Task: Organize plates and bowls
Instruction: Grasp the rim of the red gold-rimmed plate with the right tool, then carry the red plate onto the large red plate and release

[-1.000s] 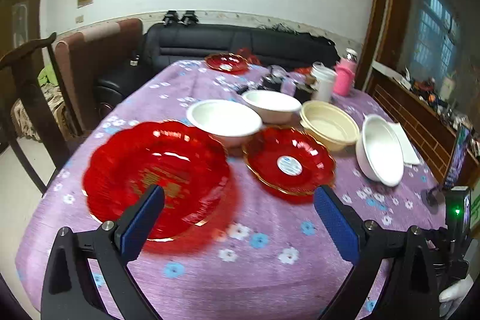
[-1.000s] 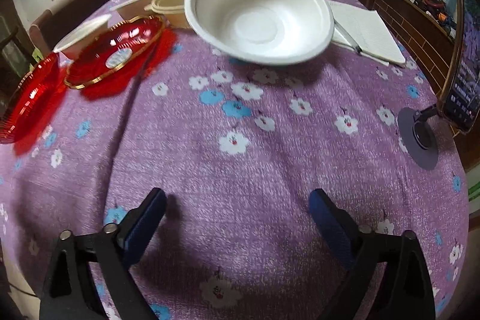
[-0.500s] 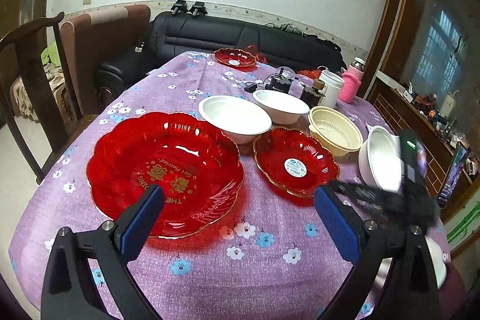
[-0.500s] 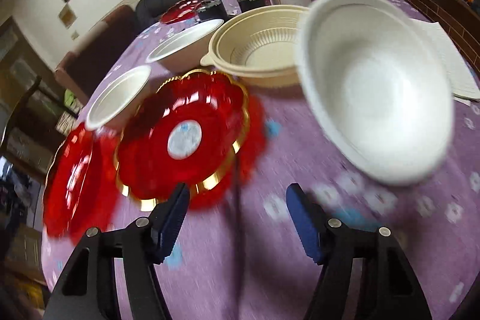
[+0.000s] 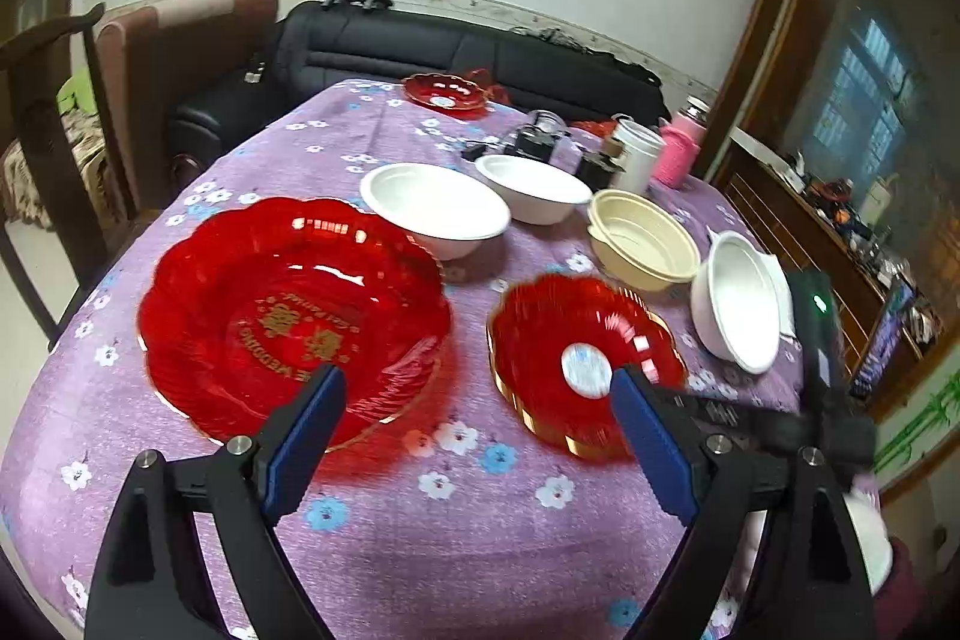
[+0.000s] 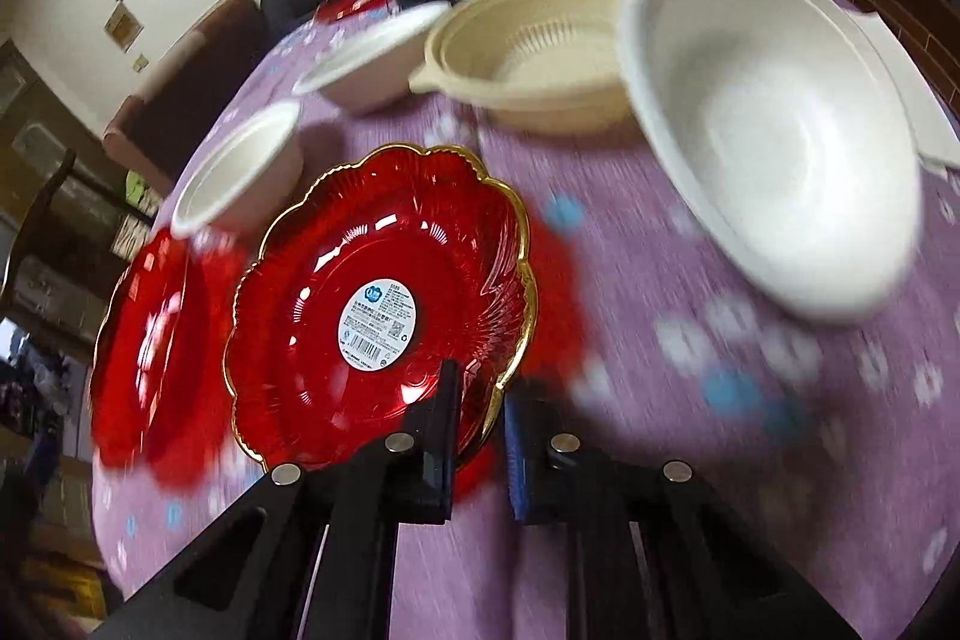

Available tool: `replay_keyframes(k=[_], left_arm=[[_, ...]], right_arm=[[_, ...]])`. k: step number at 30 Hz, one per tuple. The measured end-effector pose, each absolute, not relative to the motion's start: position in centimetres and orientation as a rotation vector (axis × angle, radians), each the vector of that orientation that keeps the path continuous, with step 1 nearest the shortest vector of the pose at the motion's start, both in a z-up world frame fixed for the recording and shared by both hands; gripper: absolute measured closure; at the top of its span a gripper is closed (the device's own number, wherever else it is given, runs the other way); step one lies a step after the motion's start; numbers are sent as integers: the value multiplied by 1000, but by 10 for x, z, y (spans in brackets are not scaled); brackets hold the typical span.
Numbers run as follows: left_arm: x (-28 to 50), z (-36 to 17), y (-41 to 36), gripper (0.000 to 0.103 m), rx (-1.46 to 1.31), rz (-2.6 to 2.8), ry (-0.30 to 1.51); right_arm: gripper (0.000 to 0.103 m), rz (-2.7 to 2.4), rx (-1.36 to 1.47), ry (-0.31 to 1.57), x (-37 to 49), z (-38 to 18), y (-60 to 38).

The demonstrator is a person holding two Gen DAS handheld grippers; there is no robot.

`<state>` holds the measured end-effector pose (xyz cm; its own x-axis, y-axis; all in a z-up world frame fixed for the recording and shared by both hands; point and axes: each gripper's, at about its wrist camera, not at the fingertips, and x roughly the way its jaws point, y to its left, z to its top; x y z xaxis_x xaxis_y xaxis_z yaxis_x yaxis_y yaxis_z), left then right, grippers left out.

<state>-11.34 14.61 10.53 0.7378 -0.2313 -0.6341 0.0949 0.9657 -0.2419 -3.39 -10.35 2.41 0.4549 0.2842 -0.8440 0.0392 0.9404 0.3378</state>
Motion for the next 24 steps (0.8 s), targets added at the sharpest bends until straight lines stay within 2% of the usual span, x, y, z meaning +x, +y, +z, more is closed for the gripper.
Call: replay_keyframes(k=[5,9,11,20,22,24], left_arm=[[-114,102,117,15,-154,-249,740],[-106,91,86,30,-116,-324,797],[-98,79,69,35,-106,-350,849],[-71,37,25,36,-65,-379,976],[-64,26,20,48,-73,-394,1024],[-61,19,15,52,-63,-387,1042]], right_arm=[[89,182,335,1143,-87,21,-133],[89,141,295,1124,-112,25,-153],[89,128,289,1111,-117,26,-161],[85,112,282,1076,-121,21,-164],[85,114,293,1070,-121,20,-165],[85,112,298,1065,-120,19,-166]])
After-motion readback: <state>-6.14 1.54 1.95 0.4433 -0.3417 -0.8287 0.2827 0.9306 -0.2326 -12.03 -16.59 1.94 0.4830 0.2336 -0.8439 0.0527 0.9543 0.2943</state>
